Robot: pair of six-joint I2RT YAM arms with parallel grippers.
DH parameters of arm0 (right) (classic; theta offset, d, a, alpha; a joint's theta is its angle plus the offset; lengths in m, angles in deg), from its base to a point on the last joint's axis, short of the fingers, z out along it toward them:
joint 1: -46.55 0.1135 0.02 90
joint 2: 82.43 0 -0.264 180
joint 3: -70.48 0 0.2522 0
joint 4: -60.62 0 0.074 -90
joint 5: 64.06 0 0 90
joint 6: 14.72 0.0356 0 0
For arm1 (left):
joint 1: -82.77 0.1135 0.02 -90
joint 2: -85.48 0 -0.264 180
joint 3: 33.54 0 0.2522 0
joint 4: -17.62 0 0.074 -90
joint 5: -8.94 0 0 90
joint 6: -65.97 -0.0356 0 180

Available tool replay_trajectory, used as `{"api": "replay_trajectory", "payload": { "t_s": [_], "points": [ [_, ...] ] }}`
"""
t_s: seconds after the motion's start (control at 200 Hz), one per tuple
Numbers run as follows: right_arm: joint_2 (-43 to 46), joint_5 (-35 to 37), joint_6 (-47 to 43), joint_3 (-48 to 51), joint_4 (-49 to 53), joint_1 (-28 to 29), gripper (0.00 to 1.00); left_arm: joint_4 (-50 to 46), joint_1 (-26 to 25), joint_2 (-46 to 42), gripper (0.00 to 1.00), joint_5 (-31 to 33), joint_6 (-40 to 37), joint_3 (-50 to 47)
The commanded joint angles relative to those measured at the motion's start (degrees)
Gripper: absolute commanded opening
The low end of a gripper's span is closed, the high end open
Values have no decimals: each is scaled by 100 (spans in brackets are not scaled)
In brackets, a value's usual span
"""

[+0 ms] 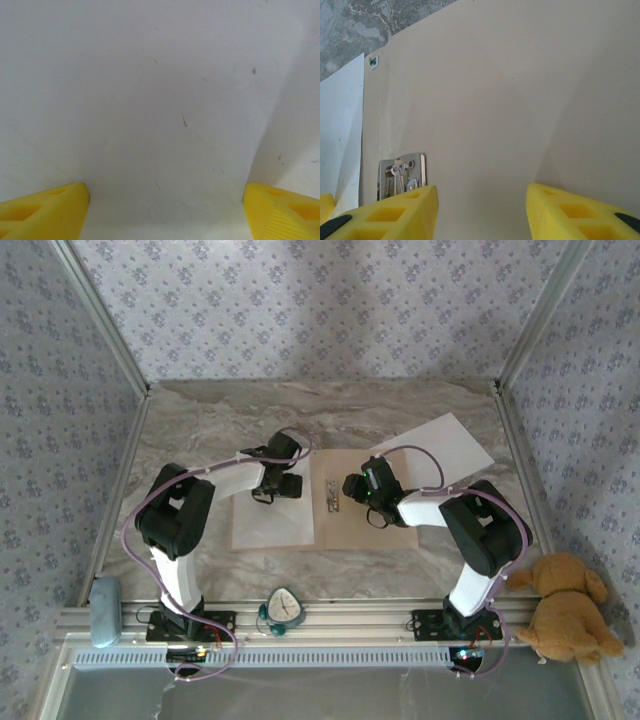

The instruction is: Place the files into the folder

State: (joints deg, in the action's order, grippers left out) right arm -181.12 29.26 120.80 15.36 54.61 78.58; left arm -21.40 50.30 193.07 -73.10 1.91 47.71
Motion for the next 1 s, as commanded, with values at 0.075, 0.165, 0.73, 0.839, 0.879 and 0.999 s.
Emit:
{"api": "replay_trajectory", "payload": {
  "t_s": [0.075, 0.165, 0.73, 0.839, 0.879, 0.999],
  "points": [
    [-247, 274, 118, 34, 654, 9, 51, -280, 15, -142, 82, -380, -281, -184],
    [-248, 284, 120, 25, 671, 10, 51, -247, -6, -151, 82, -439, -408, -192],
    [-275, 362, 133, -38, 784, 34, 51, -112, -80, -256, 82, -584, -824, -319],
    [-288, 369, 133, -48, 806, 39, 51, -66, -93, -289, 82, -644, -911, -342],
    [-284, 364, 133, -49, 808, 41, 51, -62, -102, -291, 82, -677, -952, -333],
    [-291, 388, 131, -73, 839, 44, 51, -11, -145, -309, 82, -735, -1033, -328]
  ]
}}
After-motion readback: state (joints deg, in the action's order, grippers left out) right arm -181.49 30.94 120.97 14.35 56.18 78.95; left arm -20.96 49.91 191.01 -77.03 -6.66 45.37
